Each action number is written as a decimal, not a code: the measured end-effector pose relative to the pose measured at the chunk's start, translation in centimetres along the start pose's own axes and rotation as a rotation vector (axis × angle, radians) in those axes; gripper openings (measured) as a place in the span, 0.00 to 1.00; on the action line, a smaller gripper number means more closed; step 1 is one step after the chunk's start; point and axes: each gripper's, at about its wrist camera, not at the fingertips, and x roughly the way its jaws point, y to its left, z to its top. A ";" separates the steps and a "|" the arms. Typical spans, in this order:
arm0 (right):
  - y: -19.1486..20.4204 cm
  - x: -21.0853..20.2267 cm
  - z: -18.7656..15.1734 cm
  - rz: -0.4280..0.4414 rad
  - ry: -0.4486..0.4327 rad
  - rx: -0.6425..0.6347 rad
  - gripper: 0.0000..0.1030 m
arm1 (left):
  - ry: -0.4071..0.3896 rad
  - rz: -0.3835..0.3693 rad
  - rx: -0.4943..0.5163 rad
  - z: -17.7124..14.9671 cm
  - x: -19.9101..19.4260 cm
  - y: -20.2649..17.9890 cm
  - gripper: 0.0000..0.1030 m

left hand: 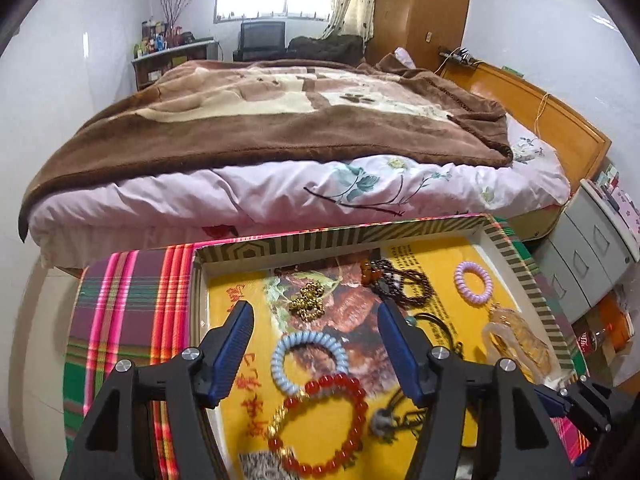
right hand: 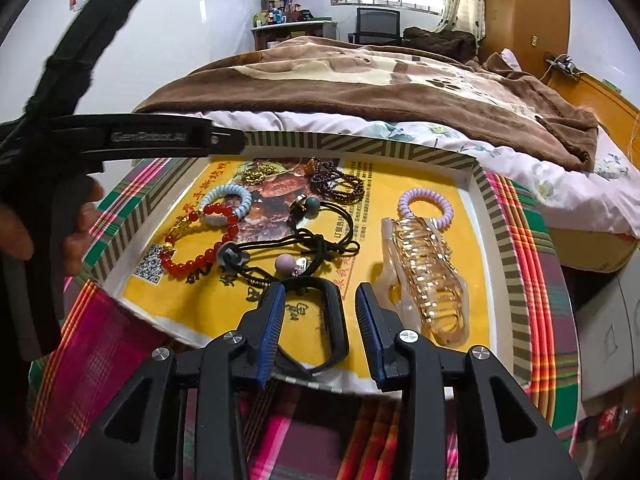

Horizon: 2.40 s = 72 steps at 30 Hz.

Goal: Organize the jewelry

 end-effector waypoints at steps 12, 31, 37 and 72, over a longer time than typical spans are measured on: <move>0.0 -3.4 -1.0 -0.004 -0.044 0.041 0.37 | -0.064 0.028 -0.010 -2.6 -6.5 -1.2 0.71; -0.2 -7.0 -4.7 -0.032 -0.066 0.135 0.50 | -0.058 0.167 -0.060 -12.9 -12.4 -3.8 0.81; 0.0 -7.2 -5.2 -0.039 -0.066 0.143 0.50 | -0.052 0.201 -0.072 -14.3 -12.9 -3.9 0.81; 0.3 -7.5 -5.8 -0.054 -0.063 0.156 0.50 | -0.038 0.254 -0.085 -15.4 -13.4 -4.7 0.81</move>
